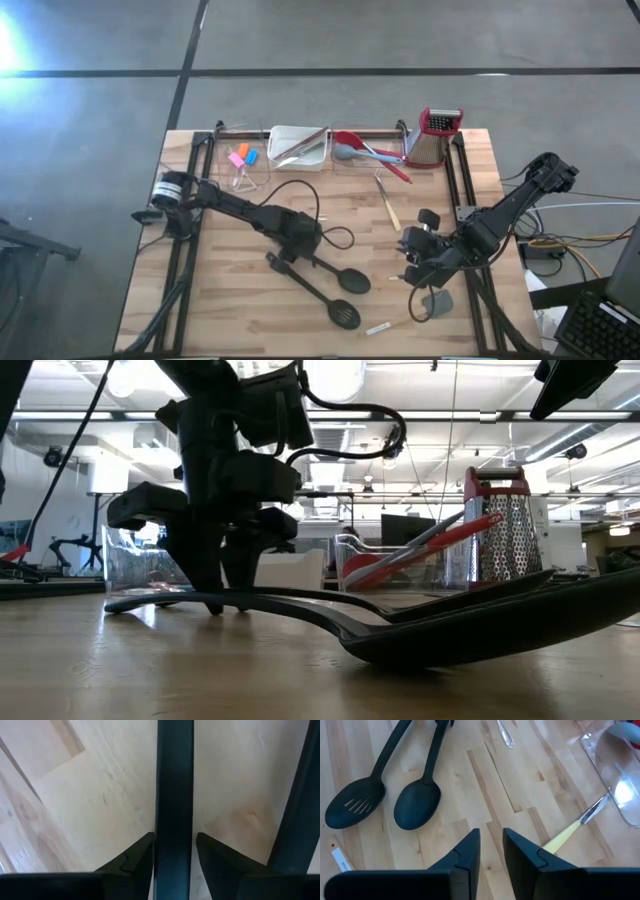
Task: Pick & Place Kitchen Items
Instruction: Put the black serving spoon into the right transparent bin
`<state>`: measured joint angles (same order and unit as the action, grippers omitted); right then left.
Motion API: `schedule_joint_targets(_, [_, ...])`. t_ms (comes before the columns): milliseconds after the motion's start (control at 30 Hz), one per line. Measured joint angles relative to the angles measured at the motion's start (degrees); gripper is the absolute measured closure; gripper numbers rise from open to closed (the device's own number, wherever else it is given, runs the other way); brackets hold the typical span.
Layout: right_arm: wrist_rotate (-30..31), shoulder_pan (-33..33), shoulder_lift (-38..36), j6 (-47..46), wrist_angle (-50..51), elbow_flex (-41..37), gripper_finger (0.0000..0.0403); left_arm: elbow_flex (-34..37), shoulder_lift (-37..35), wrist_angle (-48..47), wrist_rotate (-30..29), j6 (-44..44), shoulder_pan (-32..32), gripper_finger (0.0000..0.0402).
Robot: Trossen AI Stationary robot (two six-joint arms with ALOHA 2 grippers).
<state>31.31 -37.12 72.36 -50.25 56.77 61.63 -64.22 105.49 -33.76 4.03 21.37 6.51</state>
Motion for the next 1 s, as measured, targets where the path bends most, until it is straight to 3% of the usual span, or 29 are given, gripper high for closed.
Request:
schedule_joint_targets(167, [0.22, 0.02, 0.0, 0.16, 0.0, 0.0, 0.0335, 0.18, 0.0, -0.57, -1.32, 0.49, -0.53, 0.0261])
schedule_joint_targets(300, [0.42, 0.07, 0.0, 0.58, 0.0, 0.0, 0.0339, 0.14, 0.0, -0.94, -1.8, 1.05, -0.78, 0.0307])
schedule_joint_targets(533, [-0.03, -0.04, -0.62, 0.31, 0.15, -0.04, 0.034, -0.16, -1.42, -0.98, -2.85, 1.52, -2.37, 0.0308])
schedule_joint_targets(700, [1.75, -2.8, -4.22, -6.79, 3.57, -0.04, 0.0353, 0.42, -5.44, 0.43, -4.66, 1.06, -5.0, 0.0308])
schedule_joint_targets(833, [9.27, -8.21, -5.93, -11.76, 5.83, -0.04, 0.0365, 4.32, -9.66, 13.53, -1.32, -1.5, -8.32, 0.0308])
schedule_joint_targets(1000, [19.47, -14.59, -6.25, -19.27, 9.76, -0.98, 0.0375, 11.86, -13.85, 37.95, 6.37, -5.11, -12.42, 0.0308])
